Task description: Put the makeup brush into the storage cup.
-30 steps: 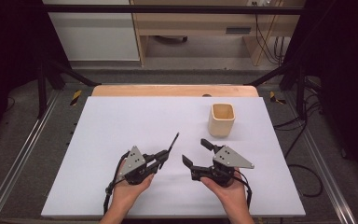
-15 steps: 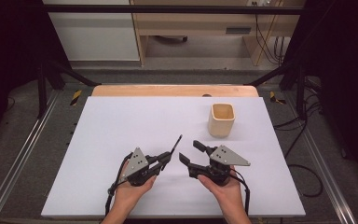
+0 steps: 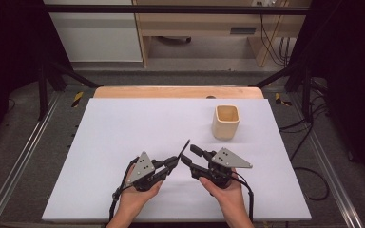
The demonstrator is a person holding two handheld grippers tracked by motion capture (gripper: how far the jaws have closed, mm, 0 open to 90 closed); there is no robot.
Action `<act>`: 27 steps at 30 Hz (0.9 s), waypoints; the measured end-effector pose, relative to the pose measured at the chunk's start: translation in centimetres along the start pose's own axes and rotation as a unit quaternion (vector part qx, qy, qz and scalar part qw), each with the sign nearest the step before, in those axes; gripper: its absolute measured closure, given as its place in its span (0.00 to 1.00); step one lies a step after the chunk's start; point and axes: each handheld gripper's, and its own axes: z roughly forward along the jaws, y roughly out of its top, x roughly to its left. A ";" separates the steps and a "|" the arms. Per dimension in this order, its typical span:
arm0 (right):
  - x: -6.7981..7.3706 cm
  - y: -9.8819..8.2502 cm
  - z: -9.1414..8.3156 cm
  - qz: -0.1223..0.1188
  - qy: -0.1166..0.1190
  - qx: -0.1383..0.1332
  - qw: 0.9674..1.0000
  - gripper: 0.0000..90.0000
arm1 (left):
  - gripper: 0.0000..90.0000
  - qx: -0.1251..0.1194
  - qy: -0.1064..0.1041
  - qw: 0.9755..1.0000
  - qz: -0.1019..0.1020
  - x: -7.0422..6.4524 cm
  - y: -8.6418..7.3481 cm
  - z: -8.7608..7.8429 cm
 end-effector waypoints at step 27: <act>-0.1 -0.6 0.2 0.007 0.006 -0.001 1.000 0.66 | 0.93 -0.001 -0.007 1.000 0.005 -0.8 0.1 0.2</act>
